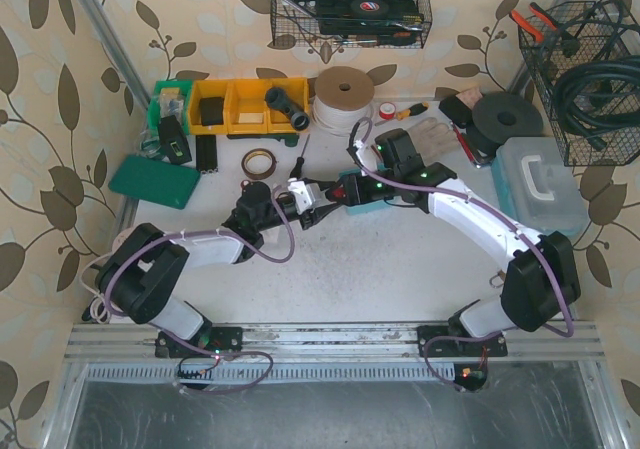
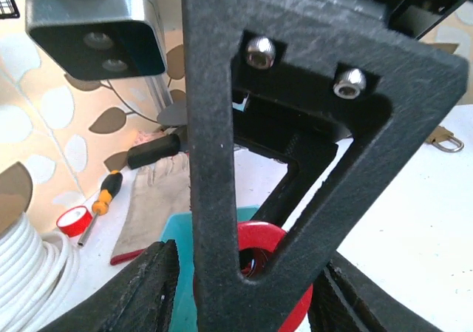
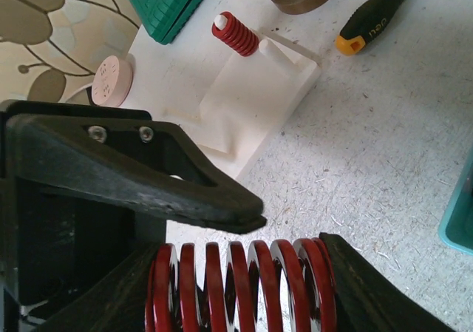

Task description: Install the large spring

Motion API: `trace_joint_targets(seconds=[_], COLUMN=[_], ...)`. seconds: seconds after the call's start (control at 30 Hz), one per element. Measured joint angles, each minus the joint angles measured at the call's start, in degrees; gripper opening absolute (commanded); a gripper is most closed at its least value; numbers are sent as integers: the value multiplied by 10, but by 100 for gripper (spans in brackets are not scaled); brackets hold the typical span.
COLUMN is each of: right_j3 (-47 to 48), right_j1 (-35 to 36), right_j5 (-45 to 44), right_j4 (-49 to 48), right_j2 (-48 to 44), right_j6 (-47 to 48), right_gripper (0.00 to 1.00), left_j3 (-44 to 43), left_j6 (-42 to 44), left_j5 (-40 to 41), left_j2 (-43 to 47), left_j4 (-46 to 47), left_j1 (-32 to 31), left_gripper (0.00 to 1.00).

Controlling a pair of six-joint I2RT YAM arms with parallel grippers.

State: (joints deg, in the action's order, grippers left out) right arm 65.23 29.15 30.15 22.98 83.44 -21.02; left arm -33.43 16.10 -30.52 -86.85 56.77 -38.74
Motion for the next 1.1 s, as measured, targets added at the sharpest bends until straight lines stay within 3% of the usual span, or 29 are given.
trace_joint_targets(seconds=[0.2, 0.47, 0.7, 0.8, 0.9, 1.0, 1.1], right_j3=[-1, -2, -5, -5, -7, -7, -8], right_j1=[2, 5, 5, 5, 5, 5, 5], right_j5=[5, 6, 4, 4, 3, 3, -3], right_j4=[-15, -19, -23, -26, -27, -27, -27], right_j2=[0, 7, 8, 8, 8, 8, 7], right_j6=[-11, -17, -36, -40, -41, -41, -42], right_gripper=[4, 4, 6, 14, 31, 49, 59], left_j3=[0, 0, 2, 2, 2, 2, 2], left_j6=[-1, -1, 11, 11, 14, 17, 19], left_j5=[-1, -1, 0, 0, 0, 0, 2], left_j2=[-17, -20, -20, -20, -20, -20, -15], left_j4=[5, 29, 37, 37, 35, 31, 22], left_j1=[0, 0, 0, 0, 0, 0, 0], left_gripper=[43, 43, 17, 8, 0, 0, 0])
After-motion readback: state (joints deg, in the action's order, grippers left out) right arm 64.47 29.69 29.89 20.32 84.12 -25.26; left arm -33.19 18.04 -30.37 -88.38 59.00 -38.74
